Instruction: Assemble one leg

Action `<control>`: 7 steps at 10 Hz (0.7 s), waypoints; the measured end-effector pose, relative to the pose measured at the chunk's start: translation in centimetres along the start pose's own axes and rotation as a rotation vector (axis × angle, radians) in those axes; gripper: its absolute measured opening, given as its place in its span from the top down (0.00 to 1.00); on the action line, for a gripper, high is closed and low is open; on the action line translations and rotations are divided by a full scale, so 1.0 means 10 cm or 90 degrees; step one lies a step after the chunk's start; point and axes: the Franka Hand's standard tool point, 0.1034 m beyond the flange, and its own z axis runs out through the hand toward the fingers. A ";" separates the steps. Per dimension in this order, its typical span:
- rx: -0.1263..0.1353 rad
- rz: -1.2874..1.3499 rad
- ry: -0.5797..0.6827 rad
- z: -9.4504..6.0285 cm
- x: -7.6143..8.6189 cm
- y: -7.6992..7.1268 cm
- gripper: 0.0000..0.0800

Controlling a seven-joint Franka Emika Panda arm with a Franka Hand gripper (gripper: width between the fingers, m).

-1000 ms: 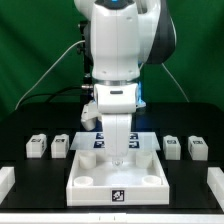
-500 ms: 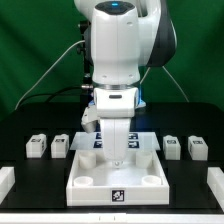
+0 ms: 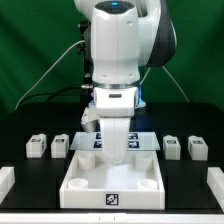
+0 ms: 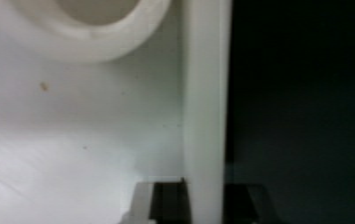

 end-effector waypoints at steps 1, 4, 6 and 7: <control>-0.001 0.000 0.000 0.00 0.00 0.00 0.92; -0.004 0.000 0.000 0.00 0.00 0.01 0.92; -0.008 0.009 0.005 0.00 0.15 0.07 0.92; -0.014 -0.001 0.013 0.00 0.35 0.16 0.92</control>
Offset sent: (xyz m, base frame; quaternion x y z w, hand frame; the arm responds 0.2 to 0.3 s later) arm 0.0000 0.0000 0.0000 0.0000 0.0000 0.0000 1.0000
